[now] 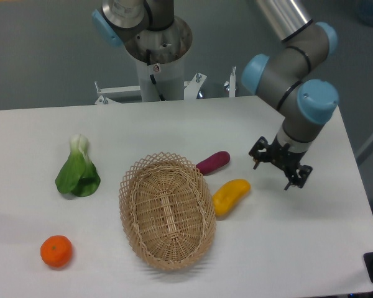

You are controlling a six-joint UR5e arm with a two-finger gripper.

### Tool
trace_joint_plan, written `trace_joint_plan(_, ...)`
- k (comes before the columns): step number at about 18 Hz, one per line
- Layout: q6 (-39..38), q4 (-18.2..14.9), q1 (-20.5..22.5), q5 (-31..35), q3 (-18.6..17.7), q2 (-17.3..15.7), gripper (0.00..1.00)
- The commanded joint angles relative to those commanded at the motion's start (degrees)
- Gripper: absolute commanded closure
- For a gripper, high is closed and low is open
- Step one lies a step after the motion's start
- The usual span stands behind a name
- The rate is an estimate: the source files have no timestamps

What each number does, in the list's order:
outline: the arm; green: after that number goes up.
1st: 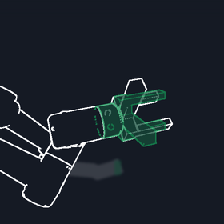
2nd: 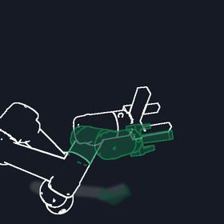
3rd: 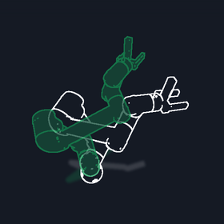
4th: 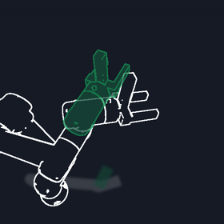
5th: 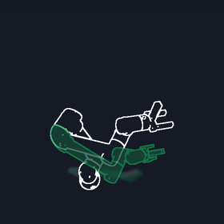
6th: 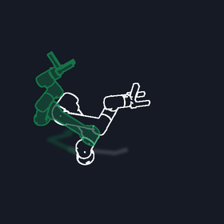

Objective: Pick up the mango from the table
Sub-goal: 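Move the gripper down over the yellow mango beside the eggplant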

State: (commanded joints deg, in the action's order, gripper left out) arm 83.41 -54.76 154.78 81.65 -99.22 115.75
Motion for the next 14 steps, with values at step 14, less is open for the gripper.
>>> trace_joint_plan(14,-0.79,8.00,-3.34,0.53,-6.24,0.97,0.05)
